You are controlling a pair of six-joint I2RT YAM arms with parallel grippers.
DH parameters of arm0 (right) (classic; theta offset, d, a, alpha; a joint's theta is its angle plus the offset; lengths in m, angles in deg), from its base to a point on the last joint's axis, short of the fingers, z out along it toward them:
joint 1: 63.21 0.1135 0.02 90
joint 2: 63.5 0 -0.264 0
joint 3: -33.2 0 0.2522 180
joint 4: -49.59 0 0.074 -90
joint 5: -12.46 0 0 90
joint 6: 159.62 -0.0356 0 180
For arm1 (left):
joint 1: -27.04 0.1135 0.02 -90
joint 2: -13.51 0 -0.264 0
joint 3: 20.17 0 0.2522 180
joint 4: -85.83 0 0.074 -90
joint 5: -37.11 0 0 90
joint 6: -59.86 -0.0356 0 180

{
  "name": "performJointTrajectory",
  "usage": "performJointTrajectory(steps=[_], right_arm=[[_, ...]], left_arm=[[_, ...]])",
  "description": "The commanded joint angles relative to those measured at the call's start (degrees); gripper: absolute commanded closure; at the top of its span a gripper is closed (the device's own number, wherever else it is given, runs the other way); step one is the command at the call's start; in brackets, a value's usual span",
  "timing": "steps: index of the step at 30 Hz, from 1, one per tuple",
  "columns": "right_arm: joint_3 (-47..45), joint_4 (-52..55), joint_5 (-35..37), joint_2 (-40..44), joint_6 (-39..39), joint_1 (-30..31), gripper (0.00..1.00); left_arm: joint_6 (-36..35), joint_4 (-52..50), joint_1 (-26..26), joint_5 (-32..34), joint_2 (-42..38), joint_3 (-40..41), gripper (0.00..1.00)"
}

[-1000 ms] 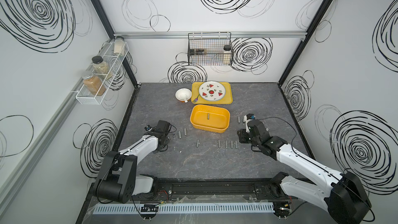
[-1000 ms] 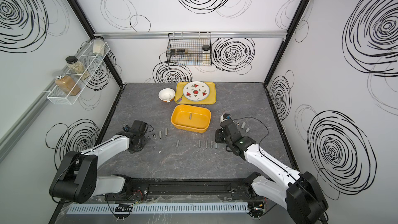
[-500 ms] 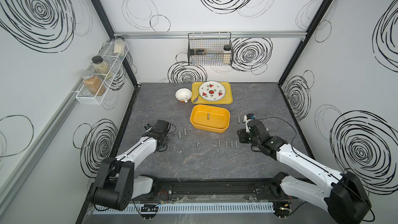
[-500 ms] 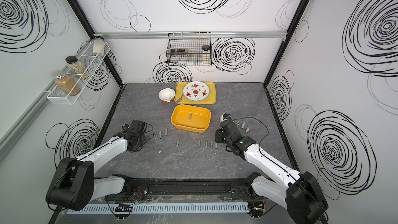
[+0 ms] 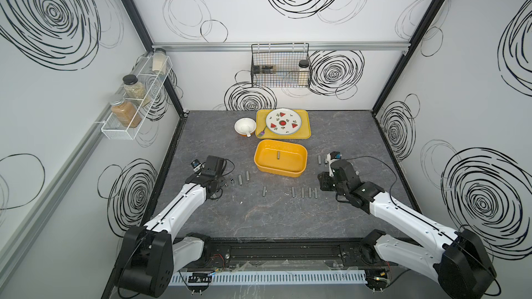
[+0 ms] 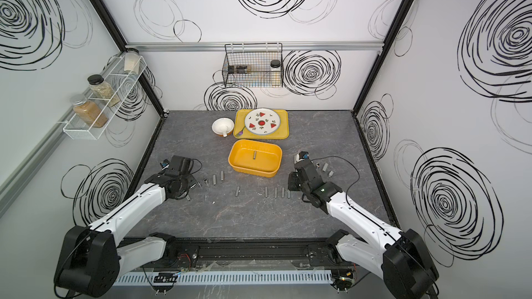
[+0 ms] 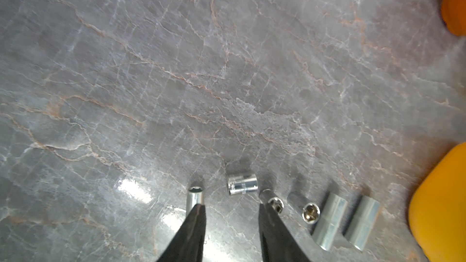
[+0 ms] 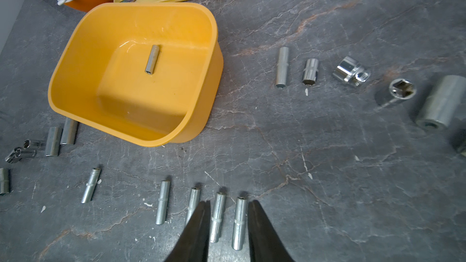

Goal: Take out the socket from the storage box
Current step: Place the socket head at the center of the board.

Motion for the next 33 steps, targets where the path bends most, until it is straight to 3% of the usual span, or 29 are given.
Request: performJointTrajectory(steps=[1, 18, 33], right_arm=[[-0.16, 0.39, 0.65, 0.23, 0.46, -0.31, 0.70], [0.92, 1.21, 1.97, 0.07, 0.72, -0.31, 0.70], [8.97, 1.09, -2.17, -6.62, 2.04, -0.31, 0.69]], left_arm=[[-0.68, -2.00, -0.55, -0.04, -1.24, -1.78, 0.57], [-2.30, -4.79, -0.77, -0.93, -3.62, -5.66, 0.57], [-12.25, -7.64, -0.83, -3.66, -8.28, -13.91, 0.57]])
